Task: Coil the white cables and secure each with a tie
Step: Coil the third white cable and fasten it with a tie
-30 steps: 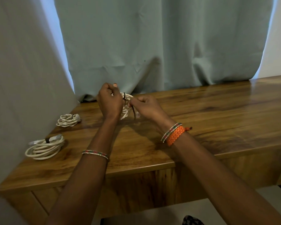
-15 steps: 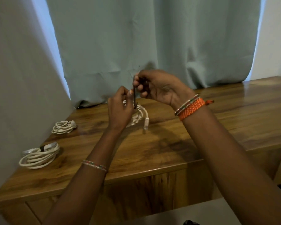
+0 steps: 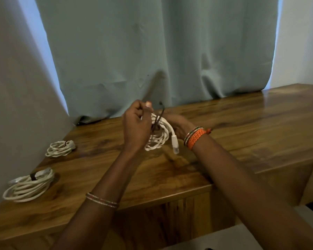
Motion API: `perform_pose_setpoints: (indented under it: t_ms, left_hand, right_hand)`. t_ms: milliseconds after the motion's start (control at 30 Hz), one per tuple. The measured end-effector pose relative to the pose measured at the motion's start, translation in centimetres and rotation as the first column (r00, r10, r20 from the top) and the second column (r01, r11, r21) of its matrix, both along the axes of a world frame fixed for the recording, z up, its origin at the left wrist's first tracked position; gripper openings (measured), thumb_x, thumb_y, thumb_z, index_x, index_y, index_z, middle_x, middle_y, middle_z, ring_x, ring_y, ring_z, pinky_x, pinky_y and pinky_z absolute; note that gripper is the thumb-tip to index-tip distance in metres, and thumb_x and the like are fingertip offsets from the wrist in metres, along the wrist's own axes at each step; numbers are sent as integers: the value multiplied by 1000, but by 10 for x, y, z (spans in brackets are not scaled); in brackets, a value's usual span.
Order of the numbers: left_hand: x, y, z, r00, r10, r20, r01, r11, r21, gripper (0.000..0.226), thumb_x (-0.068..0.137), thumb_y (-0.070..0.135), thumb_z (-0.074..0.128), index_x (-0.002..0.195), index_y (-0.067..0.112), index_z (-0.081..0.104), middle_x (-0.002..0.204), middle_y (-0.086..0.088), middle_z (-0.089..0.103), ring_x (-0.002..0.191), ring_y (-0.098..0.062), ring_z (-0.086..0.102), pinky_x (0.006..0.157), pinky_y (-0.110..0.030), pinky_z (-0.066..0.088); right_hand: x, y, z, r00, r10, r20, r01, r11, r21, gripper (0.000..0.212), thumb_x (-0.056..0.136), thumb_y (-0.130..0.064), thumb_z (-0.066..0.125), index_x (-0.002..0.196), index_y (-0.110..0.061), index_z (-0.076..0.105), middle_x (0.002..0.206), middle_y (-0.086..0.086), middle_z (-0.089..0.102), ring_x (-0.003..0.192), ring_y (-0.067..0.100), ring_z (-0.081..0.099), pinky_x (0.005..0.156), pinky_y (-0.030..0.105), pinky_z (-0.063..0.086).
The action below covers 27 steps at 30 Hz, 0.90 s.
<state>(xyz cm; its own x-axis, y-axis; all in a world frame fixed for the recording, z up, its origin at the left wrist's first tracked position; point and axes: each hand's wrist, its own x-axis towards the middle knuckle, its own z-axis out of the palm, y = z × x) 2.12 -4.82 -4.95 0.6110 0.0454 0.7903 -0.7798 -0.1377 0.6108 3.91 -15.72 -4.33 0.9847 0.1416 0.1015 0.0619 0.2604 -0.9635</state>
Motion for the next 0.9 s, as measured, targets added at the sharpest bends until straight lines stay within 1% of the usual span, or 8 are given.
perform_pose_setpoints:
  t_ms: [100,167,300,467,600,700,800,900]
  left_hand:
    - [17,3,-4,993,70,-92,-69,998,10,33,95,22,53,63,17,47,48,-1,46,41,-6,42,46,-23,33]
    - [29,10,-7,980,119,-159,-121,993,-2,31,93,26,53,63,19,49,54,-5,52,51,-23,52,51,-35,40]
    - [42,20,-8,940,222,-259,-230,973,1,29,90,26,54,61,20,51,55,-1,54,62,-32,61,59,-47,51]
    - [41,21,-11,927,266,-265,-272,962,15,31,87,26,55,57,20,48,56,-3,54,62,-32,60,60,-51,53]
    - [38,19,-11,920,290,-265,-294,956,27,29,87,25,57,60,19,51,65,-10,60,70,-33,61,64,-42,50]
    - [37,20,-11,921,306,-243,-295,952,82,29,88,25,58,61,17,51,62,-8,59,69,-34,62,60,-37,48]
    - [31,21,-15,952,286,-109,-250,932,261,24,91,23,51,73,10,58,71,-10,67,67,-26,64,63,-40,53]
    - [19,17,-13,976,218,12,-209,920,332,19,91,15,48,77,6,57,65,-3,61,61,-16,60,59,-38,51]
  right_hand:
    - [-2,-1,2,923,-274,271,325,931,-164,13,88,5,55,86,-4,64,78,8,67,64,10,63,62,19,54]
    - [-10,0,3,830,-350,435,451,879,-153,26,83,14,51,97,-4,65,85,0,66,75,1,62,66,11,51]
    - [-39,0,5,724,-147,674,404,882,-242,32,73,9,56,99,-5,69,102,13,67,81,-7,58,69,6,44]
    - [-37,-1,3,797,-78,599,387,828,-407,31,83,-28,70,111,-15,66,106,10,67,90,11,63,81,21,52]
    - [-41,0,5,814,-58,578,317,879,-358,20,83,-6,68,102,0,67,84,4,68,74,0,64,70,15,52]
    - [-46,1,12,811,-64,582,272,921,-278,22,79,4,69,100,-4,64,69,-2,66,61,1,62,61,16,51]
    - [-50,1,26,810,-99,577,240,955,-173,30,77,7,69,104,-4,63,60,-4,66,58,10,65,60,22,55]
    - [-53,0,43,812,-164,560,261,960,-98,17,76,8,70,89,-2,67,64,-5,68,62,8,67,60,21,56]
